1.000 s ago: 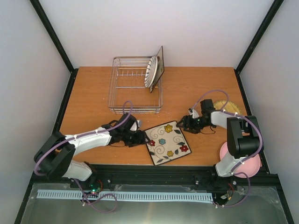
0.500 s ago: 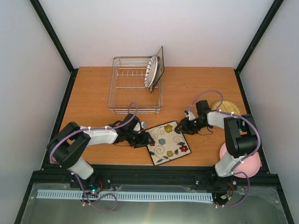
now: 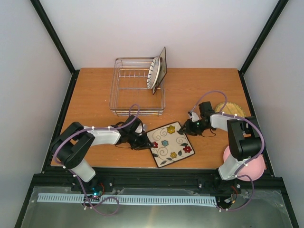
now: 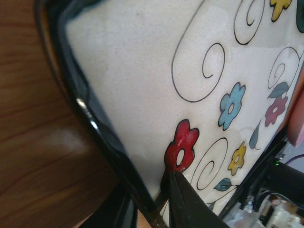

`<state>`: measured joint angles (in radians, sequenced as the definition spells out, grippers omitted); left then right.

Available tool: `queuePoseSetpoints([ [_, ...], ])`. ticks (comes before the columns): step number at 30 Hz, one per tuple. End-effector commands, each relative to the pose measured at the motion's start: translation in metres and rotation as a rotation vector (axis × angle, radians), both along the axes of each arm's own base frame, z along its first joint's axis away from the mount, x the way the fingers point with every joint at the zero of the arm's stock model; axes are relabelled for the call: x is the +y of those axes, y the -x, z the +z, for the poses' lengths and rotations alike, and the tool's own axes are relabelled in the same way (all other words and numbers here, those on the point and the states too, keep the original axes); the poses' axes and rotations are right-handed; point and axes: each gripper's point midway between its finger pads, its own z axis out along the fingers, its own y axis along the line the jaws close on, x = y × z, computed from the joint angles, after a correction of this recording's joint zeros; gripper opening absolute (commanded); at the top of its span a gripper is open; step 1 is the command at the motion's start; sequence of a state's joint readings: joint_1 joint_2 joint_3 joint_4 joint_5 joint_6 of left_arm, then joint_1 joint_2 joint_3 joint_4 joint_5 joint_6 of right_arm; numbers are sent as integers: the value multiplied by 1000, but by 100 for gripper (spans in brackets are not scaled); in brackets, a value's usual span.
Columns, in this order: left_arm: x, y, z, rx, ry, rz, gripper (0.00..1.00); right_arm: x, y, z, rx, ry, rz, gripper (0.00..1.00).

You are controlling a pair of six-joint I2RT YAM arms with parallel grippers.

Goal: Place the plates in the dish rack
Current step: Pick up the plate at the center of the board.

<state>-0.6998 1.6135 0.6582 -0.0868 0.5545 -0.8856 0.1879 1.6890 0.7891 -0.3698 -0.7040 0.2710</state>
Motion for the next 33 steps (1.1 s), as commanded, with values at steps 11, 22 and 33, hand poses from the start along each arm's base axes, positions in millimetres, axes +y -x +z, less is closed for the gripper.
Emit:
queuePoseSetpoints([
  [11,-23,-18,10,-143,65,-28,22,34,59,-22,246,-98,90,3],
  [22,-16,-26,40,-238,88,34,31,32,68,-41,328,-69,83,3],
  [33,-10,-38,45,-307,62,72,1,37,74,-37,333,-84,101,3],
])
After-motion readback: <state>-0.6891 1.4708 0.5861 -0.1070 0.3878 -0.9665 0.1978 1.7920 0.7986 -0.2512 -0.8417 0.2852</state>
